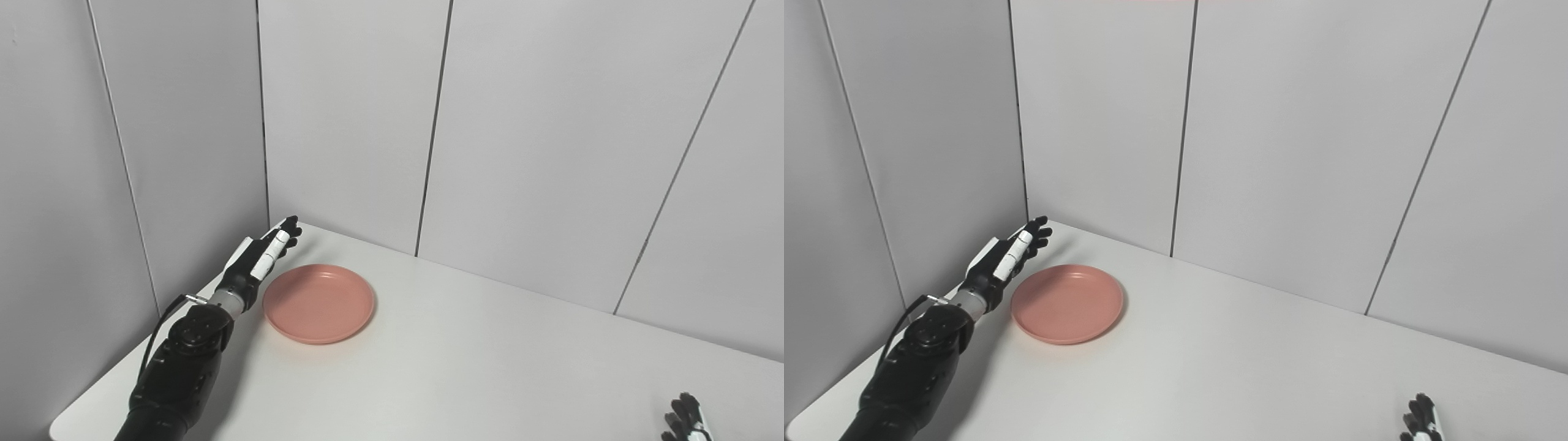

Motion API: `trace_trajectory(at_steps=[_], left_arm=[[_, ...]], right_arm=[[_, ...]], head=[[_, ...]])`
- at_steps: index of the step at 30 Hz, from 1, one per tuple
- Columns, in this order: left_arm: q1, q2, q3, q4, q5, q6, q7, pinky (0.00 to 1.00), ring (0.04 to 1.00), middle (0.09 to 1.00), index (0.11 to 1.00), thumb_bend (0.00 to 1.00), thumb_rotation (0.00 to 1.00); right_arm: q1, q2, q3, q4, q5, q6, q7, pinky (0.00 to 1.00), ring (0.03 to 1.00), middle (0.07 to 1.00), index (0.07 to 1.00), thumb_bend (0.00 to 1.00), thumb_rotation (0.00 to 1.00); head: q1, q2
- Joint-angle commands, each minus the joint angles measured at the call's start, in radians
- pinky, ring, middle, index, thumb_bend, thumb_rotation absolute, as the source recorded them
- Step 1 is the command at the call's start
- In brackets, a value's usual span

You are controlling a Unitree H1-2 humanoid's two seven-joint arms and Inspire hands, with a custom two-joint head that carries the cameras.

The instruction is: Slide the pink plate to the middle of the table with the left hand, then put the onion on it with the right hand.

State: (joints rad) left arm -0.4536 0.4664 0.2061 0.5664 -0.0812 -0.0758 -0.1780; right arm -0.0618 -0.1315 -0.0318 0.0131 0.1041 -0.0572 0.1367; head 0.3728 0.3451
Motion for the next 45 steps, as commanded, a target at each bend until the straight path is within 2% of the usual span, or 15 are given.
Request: trace_trajectory(at_steps=[1, 10, 18, 21, 27, 33, 45], left_arm=[[-0.066, 0.036, 0.0, 0.004, -0.003, -0.053, -0.003, 1.0, 0.948, 0.933, 0.927, 0.84, 1.0], [-0.105, 0.035, -0.016, 0.088, 0.001, -0.101, 0.01, 1.0, 0.949, 0.937, 0.932, 0.82, 1.0], [-0.15, 0.041, -0.028, 0.226, 0.008, -0.173, 0.016, 1.0, 0.925, 0.93, 0.936, 0.81, 1.0], [-0.163, 0.042, -0.03, 0.269, 0.005, -0.199, 0.012, 0.99, 0.918, 0.925, 0.935, 0.78, 1.0], [-0.176, 0.038, -0.033, 0.326, 0.005, -0.214, 0.016, 0.99, 0.919, 0.92, 0.928, 0.75, 1.0], [-0.181, 0.04, -0.051, 0.365, 0.018, -0.236, 0.016, 1.0, 0.917, 0.92, 0.927, 0.78, 1.0], [-0.178, 0.031, -0.06, 0.389, 0.011, -0.249, 0.0, 0.99, 0.918, 0.922, 0.93, 0.76, 1.0]], right_arm=[[-0.013, 0.004, -0.005, -0.03, 0.008, 0.002, -0.005, 1.0, 1.0, 1.0, 1.0, 0.45, 1.0], [-0.008, 0.005, -0.003, -0.033, 0.011, 0.012, -0.004, 1.0, 1.0, 1.0, 1.0, 0.46, 1.0], [-0.001, 0.002, -0.002, -0.051, 0.012, 0.025, -0.002, 1.0, 1.0, 1.0, 1.0, 0.46, 1.0], [0.003, 0.001, -0.003, -0.057, 0.013, 0.021, -0.001, 1.0, 1.0, 1.0, 1.0, 0.43, 1.0], [0.004, -0.001, -0.001, -0.06, 0.005, 0.028, -0.002, 1.0, 1.0, 1.0, 1.0, 0.44, 1.0], [0.007, -0.001, -0.003, -0.064, 0.004, 0.026, -0.003, 1.0, 1.0, 1.0, 1.0, 0.44, 1.0], [0.014, -0.001, -0.001, -0.083, 0.008, 0.045, 0.001, 1.0, 1.0, 1.0, 1.0, 0.45, 1.0]], head=[[0.0, -0.001], [0.0, 0.0], [0.002, 0.005], [0.0, 0.008], [0.002, 0.011], [0.003, 0.013], [0.001, 0.018]])
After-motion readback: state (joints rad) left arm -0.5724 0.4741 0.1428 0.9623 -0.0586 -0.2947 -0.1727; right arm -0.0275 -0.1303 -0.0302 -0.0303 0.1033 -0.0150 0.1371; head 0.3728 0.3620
